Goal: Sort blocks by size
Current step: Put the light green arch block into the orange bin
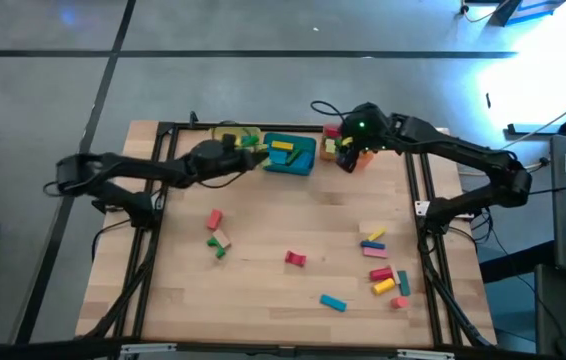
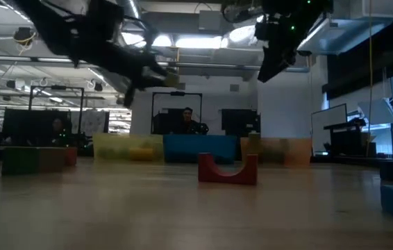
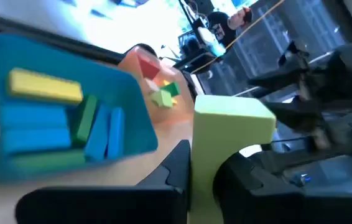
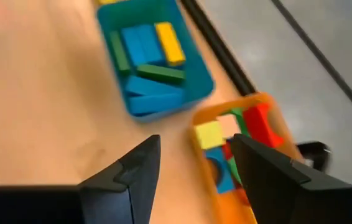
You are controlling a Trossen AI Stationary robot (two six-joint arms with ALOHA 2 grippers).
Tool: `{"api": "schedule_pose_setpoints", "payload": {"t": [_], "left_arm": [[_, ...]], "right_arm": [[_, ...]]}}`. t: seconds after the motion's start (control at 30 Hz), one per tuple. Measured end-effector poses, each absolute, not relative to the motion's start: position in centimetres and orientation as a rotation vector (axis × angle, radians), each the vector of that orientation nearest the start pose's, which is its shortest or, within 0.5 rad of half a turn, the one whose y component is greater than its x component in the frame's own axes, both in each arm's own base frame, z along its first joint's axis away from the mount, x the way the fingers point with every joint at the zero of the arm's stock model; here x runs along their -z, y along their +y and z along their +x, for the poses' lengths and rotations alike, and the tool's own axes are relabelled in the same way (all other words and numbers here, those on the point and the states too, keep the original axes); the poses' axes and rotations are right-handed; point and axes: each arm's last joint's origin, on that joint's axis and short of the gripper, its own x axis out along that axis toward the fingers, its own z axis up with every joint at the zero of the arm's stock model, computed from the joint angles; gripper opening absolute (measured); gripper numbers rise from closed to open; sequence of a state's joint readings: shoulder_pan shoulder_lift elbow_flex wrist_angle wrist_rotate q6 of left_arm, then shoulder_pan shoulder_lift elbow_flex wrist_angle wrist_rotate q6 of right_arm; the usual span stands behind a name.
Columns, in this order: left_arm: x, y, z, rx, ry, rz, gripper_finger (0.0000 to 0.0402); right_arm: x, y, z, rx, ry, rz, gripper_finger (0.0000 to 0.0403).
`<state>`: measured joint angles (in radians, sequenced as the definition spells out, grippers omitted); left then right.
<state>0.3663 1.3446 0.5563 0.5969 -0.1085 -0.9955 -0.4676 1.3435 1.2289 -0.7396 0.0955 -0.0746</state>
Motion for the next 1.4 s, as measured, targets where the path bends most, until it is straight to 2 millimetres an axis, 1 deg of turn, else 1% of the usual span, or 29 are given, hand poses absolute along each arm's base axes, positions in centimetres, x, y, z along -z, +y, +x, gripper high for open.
{"api": "schedule_pose_setpoints", "payload": {"t": [0.17,0.23,0.33,0.47,0.53,0.67,0.8,0.97,1.07,1.13,1.23,1.4], "left_arm": [[-20.8,12.1,29.7,-0.551,-0.009,-0.91,0.0034],[-21.0,13.0,31.7,-0.551,-0.001,-0.854,0.0034],[-21.0,14.5,34.8,-0.545,0.013,-0.742,0.0041],[-20.8,16.8,38.7,-0.543,0.032,-0.557,0.0043],[-20.4,17.8,40.3,-0.545,0.037,-0.493,0.004],[-19.5,19.7,43.4,-0.546,0.029,-0.436,0.0039],[-18.6,21.0,45.9,-0.543,0.008,-0.404,0.0051],[-17.5,21.8,47.8,-0.538,0.016,-0.32,0.0058],[-17.6,22.0,48.4,-0.534,0.018,-0.282,0.0061],[-17.6,22.0,48.4,-0.535,0.029,-0.266,0.0068],[-17.5,22.0,48.4,-0.539,0.049,-0.263,0.0092],[-17.3,22.3,48.2,-0.551,0.054,-0.305,0.0146]], "right_arm": [[-32.1,-10.8,25.1,0.413,0.856,0.068,0.0205],[-32.2,-9.7,25.5,0.372,0.854,0.049,0.0205],[-32.7,-7.9,25.6,0.33,0.837,0.01,0.0205],[-33.8,-5.4,24.9,0.308,0.804,-0.017,0.0205],[-34.3,-4.4,24.3,0.314,0.789,-0.015,0.0205],[-34.9,-2.6,23.5,0.308,0.776,-0.008,0.0205],[-35.0,-1.2,23.2,0.265,0.779,-0.017,0.0205],[-34.9,-0.1,23.1,0.224,0.793,-0.028,0.0205],[-34.8,0.3,23.1,0.205,0.795,-0.036,0.0205],[-34.8,0.6,23.1,0.195,0.794,-0.04,0.0205],[-34.9,0.8,23.2,0.187,0.791,-0.043,0.0205],[-34.8,0.8,23.2,0.187,0.791,-0.042,0.0205]]}}
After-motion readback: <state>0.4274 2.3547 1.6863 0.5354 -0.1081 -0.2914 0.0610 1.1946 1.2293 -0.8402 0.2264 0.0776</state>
